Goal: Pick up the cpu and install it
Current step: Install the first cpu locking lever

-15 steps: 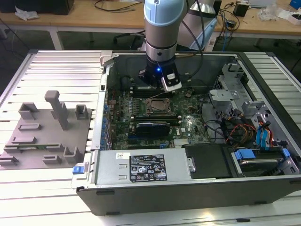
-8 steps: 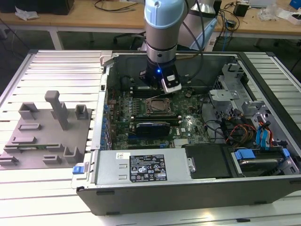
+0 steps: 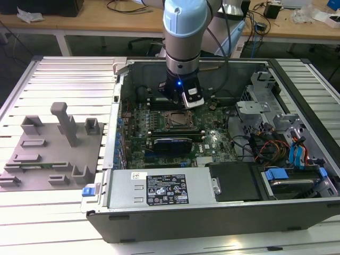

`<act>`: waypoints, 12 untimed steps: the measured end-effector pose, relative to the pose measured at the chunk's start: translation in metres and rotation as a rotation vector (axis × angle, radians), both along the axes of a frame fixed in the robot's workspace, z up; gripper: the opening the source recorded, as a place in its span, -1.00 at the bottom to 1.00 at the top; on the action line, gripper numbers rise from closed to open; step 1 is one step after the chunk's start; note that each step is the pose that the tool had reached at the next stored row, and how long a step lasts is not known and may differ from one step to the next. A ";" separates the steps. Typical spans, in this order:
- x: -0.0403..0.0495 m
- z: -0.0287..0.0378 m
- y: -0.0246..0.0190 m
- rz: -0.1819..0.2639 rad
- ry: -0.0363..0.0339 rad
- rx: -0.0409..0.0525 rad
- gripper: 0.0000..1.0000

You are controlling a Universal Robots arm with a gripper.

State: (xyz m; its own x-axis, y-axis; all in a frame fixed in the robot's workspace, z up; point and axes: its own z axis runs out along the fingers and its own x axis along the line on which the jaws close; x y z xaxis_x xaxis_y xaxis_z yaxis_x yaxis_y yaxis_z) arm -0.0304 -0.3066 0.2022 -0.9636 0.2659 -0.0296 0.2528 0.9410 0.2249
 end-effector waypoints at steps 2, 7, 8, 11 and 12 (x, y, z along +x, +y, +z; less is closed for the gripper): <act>0.0005 -0.0014 0.0000 -0.007 0.0000 -0.0001 -0.79; 0.0032 -0.0034 -0.0001 -0.025 0.0000 -0.0040 -0.79; 0.0032 -0.0034 -0.0001 -0.026 0.0000 -0.0040 -0.79; 0.0033 -0.0022 -0.0001 -0.025 0.0000 -0.0041 -0.79; 0.0033 -0.0010 0.0000 -0.026 -0.0002 -0.0038 -0.79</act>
